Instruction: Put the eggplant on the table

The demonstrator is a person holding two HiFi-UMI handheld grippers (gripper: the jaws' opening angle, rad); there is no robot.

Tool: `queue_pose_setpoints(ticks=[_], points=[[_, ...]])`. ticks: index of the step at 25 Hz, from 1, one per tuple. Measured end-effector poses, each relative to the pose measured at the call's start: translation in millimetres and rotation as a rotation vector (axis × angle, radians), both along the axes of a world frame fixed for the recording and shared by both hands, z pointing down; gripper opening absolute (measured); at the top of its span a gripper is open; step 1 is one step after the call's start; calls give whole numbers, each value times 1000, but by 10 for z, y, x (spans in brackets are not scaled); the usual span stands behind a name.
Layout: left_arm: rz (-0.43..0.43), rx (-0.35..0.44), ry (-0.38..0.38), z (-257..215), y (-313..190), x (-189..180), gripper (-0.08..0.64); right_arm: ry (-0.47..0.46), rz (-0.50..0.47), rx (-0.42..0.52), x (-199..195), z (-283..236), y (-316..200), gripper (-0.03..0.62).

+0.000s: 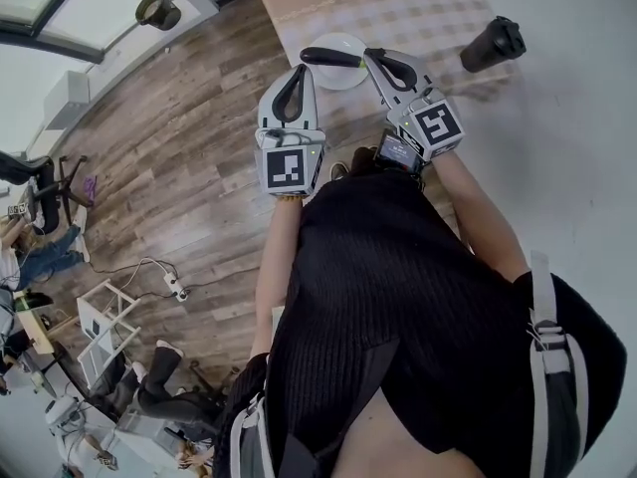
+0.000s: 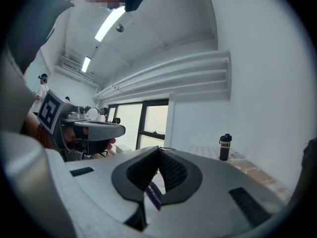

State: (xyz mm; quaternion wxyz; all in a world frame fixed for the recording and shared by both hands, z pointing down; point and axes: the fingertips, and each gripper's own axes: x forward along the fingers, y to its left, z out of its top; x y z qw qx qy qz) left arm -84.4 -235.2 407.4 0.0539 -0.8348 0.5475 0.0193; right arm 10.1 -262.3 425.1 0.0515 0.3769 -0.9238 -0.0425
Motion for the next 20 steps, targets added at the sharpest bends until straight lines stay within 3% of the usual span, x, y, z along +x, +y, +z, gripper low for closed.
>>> queue_pose_setpoints(ticks=[4,10,16,20], points=[[-10,-10,-1,0,14,-23,-11,6,-7,-21,-2,85,21,6],[-27,-49,-1,15,-352,-113,-11,25,-26,-42,-105,77,-348,5],[-30,-26,-18,-91,149,36,-11,30,-29,-24,69,10,125,5],[-44,-46,-18,54,102,-96,-11,34,-33,-33,-35,133,45,5]])
